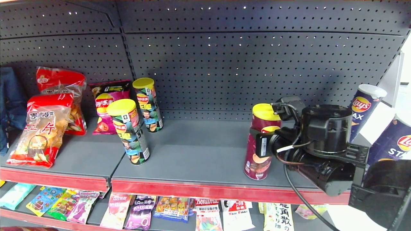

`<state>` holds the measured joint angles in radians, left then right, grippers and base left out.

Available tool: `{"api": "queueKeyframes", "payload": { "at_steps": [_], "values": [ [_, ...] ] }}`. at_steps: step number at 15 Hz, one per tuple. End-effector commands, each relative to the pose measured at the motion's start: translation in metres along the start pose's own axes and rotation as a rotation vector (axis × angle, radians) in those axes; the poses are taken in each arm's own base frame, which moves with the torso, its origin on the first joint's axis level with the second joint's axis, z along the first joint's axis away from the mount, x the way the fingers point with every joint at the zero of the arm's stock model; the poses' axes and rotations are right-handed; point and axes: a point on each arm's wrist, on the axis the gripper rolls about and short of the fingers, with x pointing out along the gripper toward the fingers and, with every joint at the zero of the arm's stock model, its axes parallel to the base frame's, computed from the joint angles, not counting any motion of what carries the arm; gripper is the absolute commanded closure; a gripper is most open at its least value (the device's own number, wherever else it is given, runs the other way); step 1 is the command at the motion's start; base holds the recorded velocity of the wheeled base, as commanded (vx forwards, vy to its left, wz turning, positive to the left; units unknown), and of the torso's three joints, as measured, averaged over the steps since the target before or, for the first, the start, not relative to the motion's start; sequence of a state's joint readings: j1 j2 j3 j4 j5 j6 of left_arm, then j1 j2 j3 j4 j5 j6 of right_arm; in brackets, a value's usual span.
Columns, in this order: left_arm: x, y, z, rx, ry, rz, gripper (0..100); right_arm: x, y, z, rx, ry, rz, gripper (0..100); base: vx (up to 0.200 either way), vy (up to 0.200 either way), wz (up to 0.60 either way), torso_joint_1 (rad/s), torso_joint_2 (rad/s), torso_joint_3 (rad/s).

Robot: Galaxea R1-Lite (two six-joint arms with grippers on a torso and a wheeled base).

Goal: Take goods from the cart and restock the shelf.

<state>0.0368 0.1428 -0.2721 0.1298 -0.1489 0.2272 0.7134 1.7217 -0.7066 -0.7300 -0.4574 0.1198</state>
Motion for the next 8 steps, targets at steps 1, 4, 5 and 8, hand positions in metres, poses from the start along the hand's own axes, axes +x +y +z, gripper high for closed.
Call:
{"api": "queueKeyframes", "payload": {
  "at_steps": [1,4,5,8],
  "values": [
    [0.0002,-0.0001,-0.0006,-0.001,0.003,0.000,100,-0.0034,0.0039,-0.0059,-0.007,0.003,0.007,100,0.000,0.000,0.00,0.000,0.00,0.000],
    [0.0004,-0.0002,-0.0010,-0.001,0.004,0.001,100,-0.0008,0.0050,-0.0067,-0.009,0.005,0.002,100,0.000,0.000,0.00,0.000,0.00,0.000],
    [0.0003,-0.0002,-0.0010,-0.001,0.004,-0.001,100,-0.0007,0.0048,-0.0079,-0.012,0.008,-0.006,100,0.000,0.000,0.00,0.000,0.00,0.000],
    [0.0006,-0.0005,-0.0023,-0.001,0.007,-0.003,100,0.0013,0.0061,-0.0082,-0.014,0.005,-0.034,100,0.000,0.000,0.00,0.000,0.00,0.000]
  ]
}}
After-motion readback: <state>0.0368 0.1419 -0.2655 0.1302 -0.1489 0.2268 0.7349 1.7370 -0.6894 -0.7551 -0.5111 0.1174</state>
